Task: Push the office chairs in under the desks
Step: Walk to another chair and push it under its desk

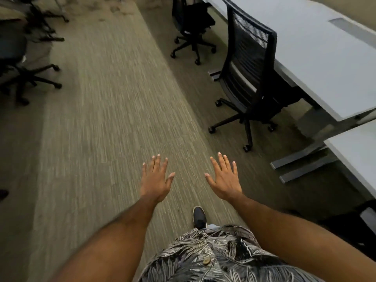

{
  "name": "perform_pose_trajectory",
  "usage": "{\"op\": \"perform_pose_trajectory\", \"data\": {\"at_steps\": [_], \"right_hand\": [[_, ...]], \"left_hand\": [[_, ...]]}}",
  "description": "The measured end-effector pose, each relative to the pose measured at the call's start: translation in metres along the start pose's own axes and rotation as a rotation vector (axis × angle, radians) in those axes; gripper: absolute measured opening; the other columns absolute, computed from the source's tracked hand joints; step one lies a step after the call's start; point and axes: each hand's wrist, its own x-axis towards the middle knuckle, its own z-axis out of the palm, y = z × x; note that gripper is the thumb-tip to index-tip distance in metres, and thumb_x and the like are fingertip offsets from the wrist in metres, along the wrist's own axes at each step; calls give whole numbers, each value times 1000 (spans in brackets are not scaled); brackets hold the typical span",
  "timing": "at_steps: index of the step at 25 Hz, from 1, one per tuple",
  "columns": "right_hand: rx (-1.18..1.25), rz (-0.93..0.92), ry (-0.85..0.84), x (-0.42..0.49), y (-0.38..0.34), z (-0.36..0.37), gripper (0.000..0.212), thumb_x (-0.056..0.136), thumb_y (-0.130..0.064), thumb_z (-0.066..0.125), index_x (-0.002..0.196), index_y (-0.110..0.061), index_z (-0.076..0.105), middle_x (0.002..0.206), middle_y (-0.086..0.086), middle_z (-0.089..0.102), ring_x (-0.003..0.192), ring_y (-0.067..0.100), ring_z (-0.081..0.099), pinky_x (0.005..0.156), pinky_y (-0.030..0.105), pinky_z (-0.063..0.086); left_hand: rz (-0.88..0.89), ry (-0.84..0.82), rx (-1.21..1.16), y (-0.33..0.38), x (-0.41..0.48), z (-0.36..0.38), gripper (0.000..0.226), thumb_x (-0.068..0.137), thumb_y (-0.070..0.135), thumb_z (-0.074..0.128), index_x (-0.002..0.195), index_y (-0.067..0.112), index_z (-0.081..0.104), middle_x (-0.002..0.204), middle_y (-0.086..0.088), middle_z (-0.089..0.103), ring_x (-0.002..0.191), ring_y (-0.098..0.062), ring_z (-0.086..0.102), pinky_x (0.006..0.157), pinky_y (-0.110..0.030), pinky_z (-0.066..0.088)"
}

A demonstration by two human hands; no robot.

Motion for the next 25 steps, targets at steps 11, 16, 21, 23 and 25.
{"op": "perform_pose_trajectory", "data": {"at_steps": [11, 16, 21, 23, 25], "right_hand": [[31, -163, -3, 219, -60, -49, 65, 103, -49, 24, 161, -26, 8, 170, 5, -4, 156, 19, -11, 118, 43, -18], [-14, -140, -52, 332, -98, -50, 66, 104, -54, 21, 162, -25, 7, 170, 6, -6, 156, 20, -12, 118, 44, -19], [62, -35, 2, 442, -155, -86, 67, 103, -55, 26, 161, -26, 12, 171, 5, 2, 157, 19, -7, 123, 48, -11], [118, -12, 24, 488, -174, -99, 67, 104, -55, 28, 161, -25, 12, 171, 5, 3, 157, 19, -6, 123, 48, -11], [157, 11, 10, 524, -186, -109, 67, 104, -55, 28, 162, -24, 12, 170, 5, 3, 157, 19, -7, 122, 49, -11]], "left_hand": [[-122, 61, 35, -60, 159, -72, 75, 101, 64, 13, 162, 20, 8, 170, -8, -1, 156, -23, -7, 123, -49, -8], [-102, 20, 38, -128, 268, -87, 78, 101, 66, 18, 162, 18, 7, 170, -9, -2, 156, -24, -7, 123, -49, -8], [-31, 8, 66, -200, 379, -142, 80, 100, 68, 17, 162, 18, 8, 170, -9, -1, 156, -24, -7, 123, -49, -10], [-9, 29, 86, -230, 432, -165, 81, 99, 69, 17, 162, 18, 8, 170, -9, 0, 156, -24, -7, 123, -49, -9], [6, 34, 85, -253, 476, -184, 84, 98, 70, 16, 162, 17, 11, 170, -10, 2, 156, -24, -6, 123, -49, -9]]}}
